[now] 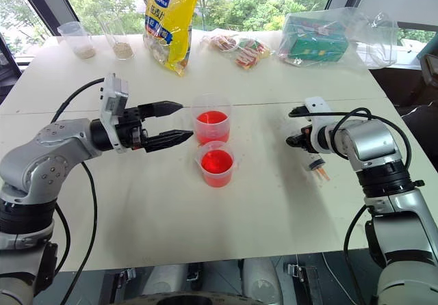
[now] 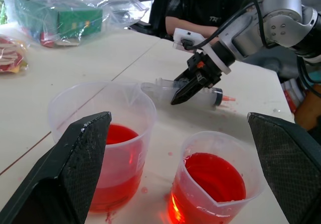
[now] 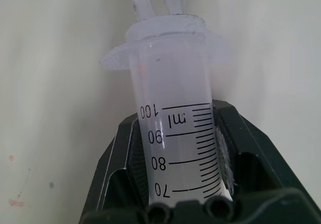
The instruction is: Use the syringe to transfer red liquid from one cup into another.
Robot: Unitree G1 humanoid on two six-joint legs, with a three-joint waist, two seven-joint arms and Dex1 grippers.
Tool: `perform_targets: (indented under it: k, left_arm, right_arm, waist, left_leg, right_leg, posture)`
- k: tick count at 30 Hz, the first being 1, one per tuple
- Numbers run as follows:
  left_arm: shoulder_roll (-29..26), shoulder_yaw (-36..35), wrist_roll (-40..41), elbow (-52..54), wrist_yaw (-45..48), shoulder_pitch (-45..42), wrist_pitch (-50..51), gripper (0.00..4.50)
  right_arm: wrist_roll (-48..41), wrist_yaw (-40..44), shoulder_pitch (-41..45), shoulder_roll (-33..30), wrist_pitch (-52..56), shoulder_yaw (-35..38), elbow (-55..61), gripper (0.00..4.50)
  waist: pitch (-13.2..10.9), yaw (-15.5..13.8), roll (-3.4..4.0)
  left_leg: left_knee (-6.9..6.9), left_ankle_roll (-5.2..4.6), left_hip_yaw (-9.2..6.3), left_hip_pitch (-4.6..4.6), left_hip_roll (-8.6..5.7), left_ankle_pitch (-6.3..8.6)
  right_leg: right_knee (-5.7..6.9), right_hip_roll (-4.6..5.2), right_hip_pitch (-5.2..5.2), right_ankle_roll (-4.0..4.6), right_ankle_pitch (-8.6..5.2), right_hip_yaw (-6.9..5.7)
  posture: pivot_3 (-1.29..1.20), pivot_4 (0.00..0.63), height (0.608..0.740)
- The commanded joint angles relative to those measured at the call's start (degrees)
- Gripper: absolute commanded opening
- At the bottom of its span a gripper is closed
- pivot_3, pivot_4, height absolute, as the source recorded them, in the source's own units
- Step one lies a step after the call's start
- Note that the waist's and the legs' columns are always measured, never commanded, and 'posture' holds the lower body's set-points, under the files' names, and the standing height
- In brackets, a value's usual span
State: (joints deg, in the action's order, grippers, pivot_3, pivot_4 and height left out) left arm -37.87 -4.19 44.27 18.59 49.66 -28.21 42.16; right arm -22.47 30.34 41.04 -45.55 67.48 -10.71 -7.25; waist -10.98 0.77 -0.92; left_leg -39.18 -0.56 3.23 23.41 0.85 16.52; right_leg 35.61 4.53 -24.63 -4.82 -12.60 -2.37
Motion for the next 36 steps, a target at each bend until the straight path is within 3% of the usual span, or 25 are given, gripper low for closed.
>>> perform_targets:
  k: [1,3,5,7,11,16,18,26,36]
  left_arm:
    - [-1.1,-1.8,-1.0,-0.7,1.6,-0.7,-2.5,4.5]
    - [-1.6,-2.0,-1.4,-2.6,2.5,-1.9,-3.3,4.5]
    - [-2.1,-2.2,-2.0,-5.6,4.0,-4.1,-4.4,4.5]
    - [-2.3,-2.2,-2.5,-8.2,5.2,-6.1,-5.3,4.5]
    - [-2.2,-2.2,-2.9,-12.2,6.7,-10.4,-5.8,4.5]
    - [-2.0,-2.1,-2.5,-15.2,7.3,-16.2,-4.6,4.5]
    - [-1.8,-2.0,-2.6,-15.7,7.4,-17.1,-4.4,4.5]
    - [-0.5,-1.5,-2.5,-14.5,6.3,-18.8,-3.0,4.5]
    - [3.4,-0.8,-1.7,-13.8,5.5,-21.1,-1.3,4.5]
  right_arm:
    - [-0.6,-0.4,2.2,0.7,0.9,5.4,5.3,1.39]
    - [-2.5,-1.0,3.7,2.9,-2.4,11.2,8.7,1.39]
    - [-7.7,-1.5,6.9,8.9,-9.2,19.9,12.9,1.39]
    - [-10.7,-1.3,8.9,13.5,-14.4,24.1,15.4,1.39]
    - [-14.1,-1.0,9.7,22.5,-24.4,26.1,17.9,1.39]
    - [-13.1,0.9,7.6,36.2,-40.8,23.4,14.8,1.39]
    - [-12.2,2.4,6.4,39.0,-45.7,22.5,12.6,1.39]
    - [-5.5,8.3,1.4,44.4,-62.2,16.5,-1.0,1.39]
    - [0.9,12.7,-3.3,43.1,-71.9,12.3,-9.0,1.39]
  waist:
    - [0.0,-0.1,0.01]
    - [0.0,-0.1,0.03]
    - [0.0,0.0,0.04]
    - [0.0,0.0,0.05]
    - [0.0,-0.3,-0.07]
    - [0.0,0.0,-0.04]
    - [0.0,0.0,-0.02]
    - [0.0,0.2,0.0]
    - [0.0,0.2,0.0]
  left_leg:
    - [0.0,0.0,0.0,0.0,0.0,0.0]
    - [0.0,0.0,0.0,0.01,0.0,0.0]
    - [0.0,0.01,0.01,0.03,-0.01,0.0]
    - [0.01,0.03,0.06,0.03,0.0,-0.01]
    - [0.04,0.04,-0.09,0.01,0.01,-0.02]
    - [0.0,0.05,0.0,0.03,-0.05,-0.03]
    - [0.0,0.06,-0.02,0.01,-0.05,-0.03]
    - [0.01,0.09,-0.03,-0.01,-0.03,-0.05]
    - [0.01,0.14,-0.03,-0.02,-0.03,-0.08]
  right_leg:
    - [0.01,0.0,-0.01,0.0,0.0,0.0]
    - [0.02,0.0,-0.02,0.0,0.0,0.0]
    - [0.04,0.0,-0.04,-0.01,0.0,-0.01]
    - [0.12,-0.01,-0.12,-0.03,0.01,0.02]
    - [0.36,-0.01,-0.13,-0.03,-0.01,-0.08]
    - [0.4,0.08,-0.14,-0.05,0.02,-0.04]
    - [0.42,0.07,-0.14,-0.05,0.02,-0.04]
    - [0.45,0.06,-0.15,-0.04,0.01,-0.04]
    - [0.48,0.06,-0.15,-0.04,0.01,-0.03]
  posture:
    - [0.0,0.15,0.74]
    - [0.0,0.15,0.74]
    - [0.0,0.15,0.74]
    - [0.0,0.15,0.74]
    - [0.0,0.15,0.74]
    - [0.0,0.15,0.74]
    - [0.0,0.15,0.74]
    - [0.0,0.15,0.74]
    - [0.0,0.15,0.74]
